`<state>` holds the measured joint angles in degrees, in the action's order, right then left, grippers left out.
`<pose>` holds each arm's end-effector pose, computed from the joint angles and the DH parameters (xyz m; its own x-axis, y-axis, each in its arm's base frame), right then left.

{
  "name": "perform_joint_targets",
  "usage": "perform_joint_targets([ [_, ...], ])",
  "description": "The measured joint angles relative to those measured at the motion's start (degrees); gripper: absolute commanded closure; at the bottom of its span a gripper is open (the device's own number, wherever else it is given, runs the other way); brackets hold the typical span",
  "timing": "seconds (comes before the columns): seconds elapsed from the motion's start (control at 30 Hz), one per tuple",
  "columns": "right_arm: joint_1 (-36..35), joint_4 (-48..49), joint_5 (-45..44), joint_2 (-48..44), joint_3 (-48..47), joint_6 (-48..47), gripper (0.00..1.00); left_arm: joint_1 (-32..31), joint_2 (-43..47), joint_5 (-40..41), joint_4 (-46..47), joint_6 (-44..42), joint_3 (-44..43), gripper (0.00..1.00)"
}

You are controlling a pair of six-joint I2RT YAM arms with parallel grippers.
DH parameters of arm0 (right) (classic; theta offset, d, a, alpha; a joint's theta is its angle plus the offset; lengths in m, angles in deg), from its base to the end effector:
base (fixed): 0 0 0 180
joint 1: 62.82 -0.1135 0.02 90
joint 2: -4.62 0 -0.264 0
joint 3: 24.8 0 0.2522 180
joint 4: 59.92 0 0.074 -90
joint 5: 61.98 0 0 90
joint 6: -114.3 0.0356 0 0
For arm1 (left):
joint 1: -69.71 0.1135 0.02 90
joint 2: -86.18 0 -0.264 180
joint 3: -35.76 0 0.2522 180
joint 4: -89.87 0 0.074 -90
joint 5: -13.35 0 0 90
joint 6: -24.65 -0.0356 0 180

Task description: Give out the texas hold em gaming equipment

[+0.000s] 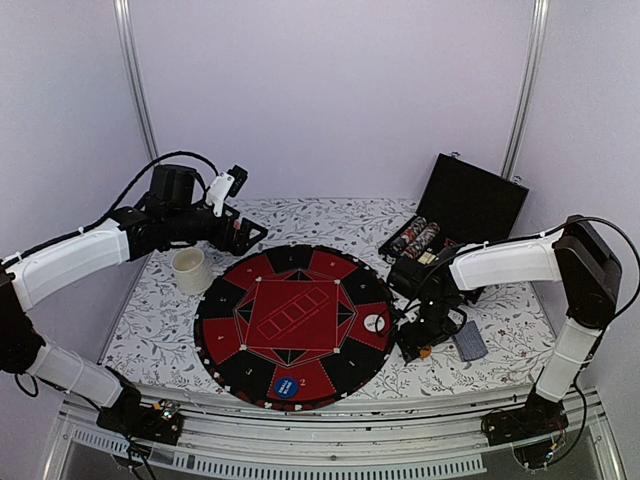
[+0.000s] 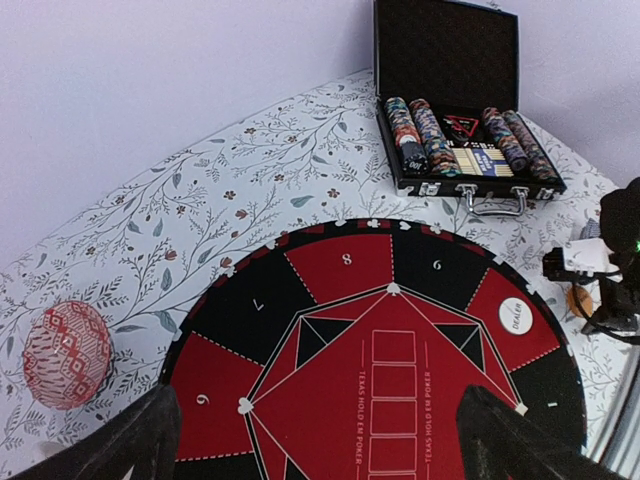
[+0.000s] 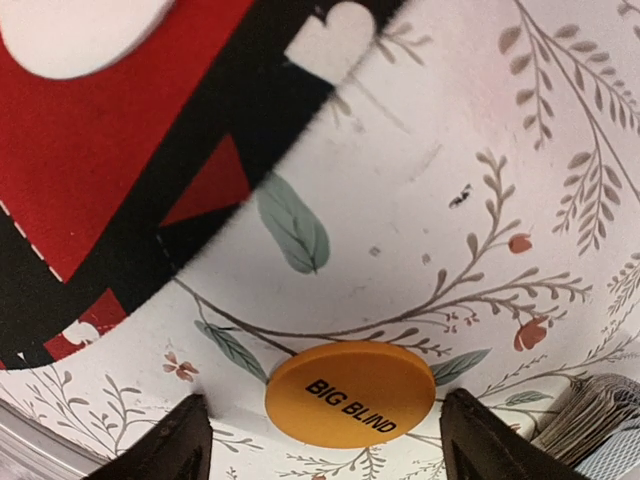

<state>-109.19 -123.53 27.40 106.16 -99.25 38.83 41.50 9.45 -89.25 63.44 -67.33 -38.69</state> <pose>0.2045 0.2140 0.1477 -0.8495 -0.5275 0.0091 -0.5276 0.8494 -0.0135 0.2667 -0.1519 0.3082 -0.4013 0.2535 -0.8802 0.6442 0.7613 -0.0744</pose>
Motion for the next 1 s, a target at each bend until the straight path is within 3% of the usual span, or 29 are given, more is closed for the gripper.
perform_joint_targets([
  [0.13, 0.0, -1.0, -0.1, 1.4, -1.7, 0.5, 0.37, 0.0, 0.0, 0.0, 0.0, 0.0, 0.0, 0.02],
  [0.33, 0.0, -1.3, 0.1, 1.6, -1.9, 1.5, 0.38, 0.0, 0.0, 0.1, 0.0, -0.2, 0.0, 0.02],
  [0.67, 0.0, -2.0, 0.2, 1.5, -1.9, 3.3, 0.59, 0.0, 0.0, 0.1, 0.0, -0.2, 0.0, 0.02],
  [1.0, 0.0, -3.2, -0.9, 0.6, -1.8, 4.4, 0.62, 0.0, 0.0, 0.1, 0.0, -0.2, 0.0, 0.02],
])
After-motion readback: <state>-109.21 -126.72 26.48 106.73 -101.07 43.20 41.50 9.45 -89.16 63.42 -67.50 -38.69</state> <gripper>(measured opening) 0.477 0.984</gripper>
